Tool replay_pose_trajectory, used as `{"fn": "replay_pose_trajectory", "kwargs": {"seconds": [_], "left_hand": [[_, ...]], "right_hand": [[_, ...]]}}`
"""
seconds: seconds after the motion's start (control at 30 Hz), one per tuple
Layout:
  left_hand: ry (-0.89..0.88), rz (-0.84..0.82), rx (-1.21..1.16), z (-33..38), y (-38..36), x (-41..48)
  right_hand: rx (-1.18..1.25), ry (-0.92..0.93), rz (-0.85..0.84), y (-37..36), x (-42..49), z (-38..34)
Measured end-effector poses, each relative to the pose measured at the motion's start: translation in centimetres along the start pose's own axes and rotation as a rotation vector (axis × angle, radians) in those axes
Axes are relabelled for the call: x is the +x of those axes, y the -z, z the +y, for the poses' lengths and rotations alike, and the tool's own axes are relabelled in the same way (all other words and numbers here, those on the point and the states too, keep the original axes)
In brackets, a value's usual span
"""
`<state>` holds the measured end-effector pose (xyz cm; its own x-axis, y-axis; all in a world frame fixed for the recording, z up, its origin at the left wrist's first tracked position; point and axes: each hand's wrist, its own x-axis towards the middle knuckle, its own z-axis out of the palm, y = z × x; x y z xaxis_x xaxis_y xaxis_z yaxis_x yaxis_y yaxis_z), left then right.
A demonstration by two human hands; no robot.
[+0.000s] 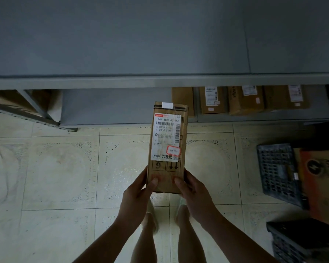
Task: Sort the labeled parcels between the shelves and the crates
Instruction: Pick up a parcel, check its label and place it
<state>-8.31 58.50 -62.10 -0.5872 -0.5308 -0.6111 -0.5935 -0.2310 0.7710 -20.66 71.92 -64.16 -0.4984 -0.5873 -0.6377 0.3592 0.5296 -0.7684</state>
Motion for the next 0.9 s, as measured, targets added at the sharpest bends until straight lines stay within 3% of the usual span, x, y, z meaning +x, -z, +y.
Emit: {"fn": "replay_pose_trajectory", "kwargs": {"seconds": [0.23, 0.47, 0.9], "left_hand": [[-0.033, -0.048, 0.170, 6.4, 1.0, -5.5], [-0.202, -0.236, 0.348, 12.5, 1.2, -12.0], [-0.627, -0.816, 0.530, 20.1, -3.2, -21.7]], "right_hand": [[0.094, -0.014, 0.072, 1.1, -7.5, -5.2], [0.204, 0.005, 0.276, 1.3, -18.3, -9.9], [0.462, 0.182, 0.918, -2.4, -36.5, -9.5]]}}
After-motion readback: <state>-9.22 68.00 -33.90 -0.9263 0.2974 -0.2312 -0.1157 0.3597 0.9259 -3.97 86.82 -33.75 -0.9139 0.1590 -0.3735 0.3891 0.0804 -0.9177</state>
